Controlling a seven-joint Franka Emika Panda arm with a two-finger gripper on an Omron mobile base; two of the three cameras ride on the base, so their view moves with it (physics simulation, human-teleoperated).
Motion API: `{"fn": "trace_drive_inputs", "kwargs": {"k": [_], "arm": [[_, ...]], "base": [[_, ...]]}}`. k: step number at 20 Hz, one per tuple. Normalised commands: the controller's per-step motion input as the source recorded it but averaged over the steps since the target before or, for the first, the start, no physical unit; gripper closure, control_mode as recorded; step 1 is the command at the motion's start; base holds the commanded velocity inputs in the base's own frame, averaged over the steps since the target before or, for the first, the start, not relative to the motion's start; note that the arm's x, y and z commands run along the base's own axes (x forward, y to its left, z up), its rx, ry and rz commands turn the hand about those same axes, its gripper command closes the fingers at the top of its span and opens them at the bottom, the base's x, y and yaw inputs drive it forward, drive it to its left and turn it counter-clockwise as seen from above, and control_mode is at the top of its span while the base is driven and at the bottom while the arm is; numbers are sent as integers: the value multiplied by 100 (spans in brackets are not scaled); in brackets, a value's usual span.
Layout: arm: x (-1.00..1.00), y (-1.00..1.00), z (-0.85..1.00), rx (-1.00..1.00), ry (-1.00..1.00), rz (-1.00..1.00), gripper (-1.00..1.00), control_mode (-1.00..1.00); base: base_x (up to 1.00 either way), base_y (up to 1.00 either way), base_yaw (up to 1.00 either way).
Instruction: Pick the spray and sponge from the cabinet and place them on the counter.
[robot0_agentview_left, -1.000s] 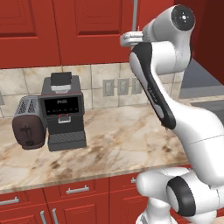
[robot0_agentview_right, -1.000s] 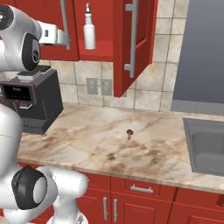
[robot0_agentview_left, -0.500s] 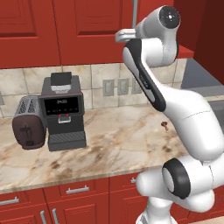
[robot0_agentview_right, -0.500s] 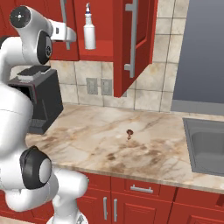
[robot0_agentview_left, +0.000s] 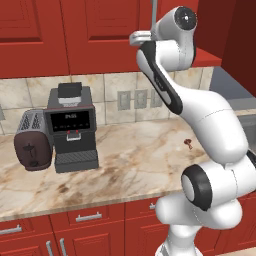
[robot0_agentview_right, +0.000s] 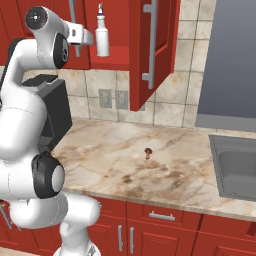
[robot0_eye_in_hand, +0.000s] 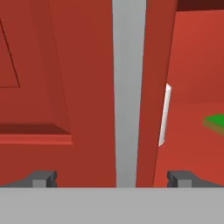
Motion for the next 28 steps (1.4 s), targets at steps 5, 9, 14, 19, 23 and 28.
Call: {"fn": "trace_drive_inputs", "kwargs": {"k": [5,9,14,19,23,28], "arm": [[31,-2,0,0,0,0,-100,-100],[36,0,0,0,0,0,-100,-100],[51,0,-1,0,0,0,-100,-100],[39,0,-7,0,0,0,-100,-100],[22,3,0,0,2,0,-100,-100],[36,10,-2,0,5,0,100,-100]], "base": [[0,0,0],[0,0,0],[0,0,0],[0,0,0],[0,0,0],[0,0,0]]}}
